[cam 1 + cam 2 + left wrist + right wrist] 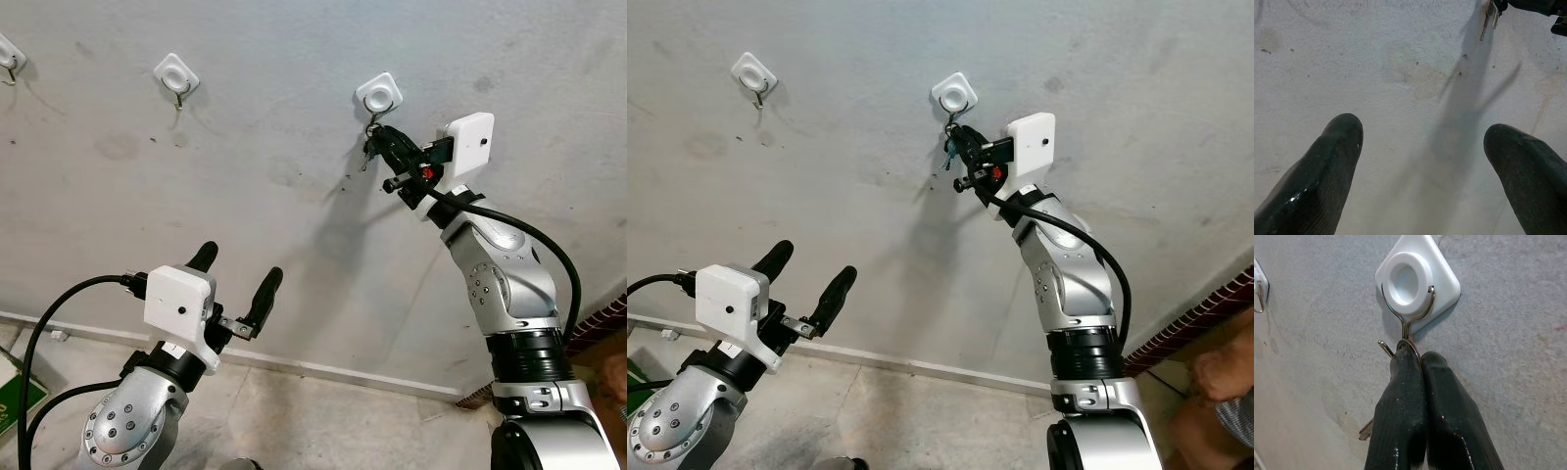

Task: Hang keys on a hook

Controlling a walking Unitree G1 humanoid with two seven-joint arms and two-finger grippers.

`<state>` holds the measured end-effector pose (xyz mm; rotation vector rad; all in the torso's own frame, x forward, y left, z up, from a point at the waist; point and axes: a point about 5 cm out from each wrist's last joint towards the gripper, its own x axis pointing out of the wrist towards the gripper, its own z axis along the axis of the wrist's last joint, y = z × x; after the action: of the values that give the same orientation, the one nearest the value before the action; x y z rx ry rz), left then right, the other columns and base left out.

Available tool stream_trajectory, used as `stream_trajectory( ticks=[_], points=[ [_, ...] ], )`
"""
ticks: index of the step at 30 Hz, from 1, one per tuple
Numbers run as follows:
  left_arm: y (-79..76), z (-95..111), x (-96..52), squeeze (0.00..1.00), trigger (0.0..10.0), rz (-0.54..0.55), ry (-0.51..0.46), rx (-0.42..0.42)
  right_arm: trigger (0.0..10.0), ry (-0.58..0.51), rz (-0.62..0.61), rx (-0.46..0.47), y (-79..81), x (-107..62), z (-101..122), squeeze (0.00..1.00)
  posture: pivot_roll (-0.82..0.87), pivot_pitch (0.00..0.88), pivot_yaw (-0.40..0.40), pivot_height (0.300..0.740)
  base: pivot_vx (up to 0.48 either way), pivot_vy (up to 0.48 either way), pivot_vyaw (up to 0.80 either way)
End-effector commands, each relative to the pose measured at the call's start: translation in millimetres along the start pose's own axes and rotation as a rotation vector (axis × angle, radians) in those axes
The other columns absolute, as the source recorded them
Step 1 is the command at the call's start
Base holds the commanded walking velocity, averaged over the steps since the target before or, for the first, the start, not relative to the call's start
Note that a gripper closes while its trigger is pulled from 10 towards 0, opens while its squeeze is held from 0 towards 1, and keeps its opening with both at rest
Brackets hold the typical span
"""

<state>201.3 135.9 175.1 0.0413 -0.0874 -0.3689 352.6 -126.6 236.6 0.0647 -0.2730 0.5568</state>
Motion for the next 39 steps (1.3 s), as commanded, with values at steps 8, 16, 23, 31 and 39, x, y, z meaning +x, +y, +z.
stream_trajectory(
  ticks=[8, 16, 23, 31, 39],
  points=[
    [-1.6, 1, 3.7, 0.00, 10.0, -0.014, -0.001, 0.002, 10.0, 0.063, -0.072, 0.002, -7.9, -6.4, -15, 0.00, 0.17, 0.118, -0.029, 0.740, 0.000, 0.000, 0.00],
    [-4.6, 4, 7.9, 0.00, 10.0, -0.036, -0.019, -0.006, 10.0, 0.103, -0.074, -0.019, -3.9, -10.4, -26, 0.00, 0.17, 0.118, -0.029, 0.740, 0.000, 0.000, 0.00],
    [-18.2, 4, 9.6, 0.00, 10.0, -0.113, -0.024, -0.009, 10.0, 0.114, -0.087, -0.032, -6.1, -9.0, -29, 0.00, 0.16, 0.113, -0.031, 0.740, 0.000, 0.000, 0.00],
    [-17.7, 5, 11.9, 0.00, 10.0, -0.113, -0.031, -0.018, 10.0, 0.113, -0.085, -0.032, -5.0, -8.3, -30, 0.24, 0.16, 0.114, -0.037, 0.740, 0.000, 0.000, 0.00],
    [-20.5, 6, 13.8, 0.00, 10.0, -0.129, -0.042, -0.020, 10.0, 0.121, -0.088, -0.038, -5.3, -10.9, -33, 1.00, 0.15, 0.114, -0.037, 0.740, 0.000, 0.000, 0.00]
  ],
)
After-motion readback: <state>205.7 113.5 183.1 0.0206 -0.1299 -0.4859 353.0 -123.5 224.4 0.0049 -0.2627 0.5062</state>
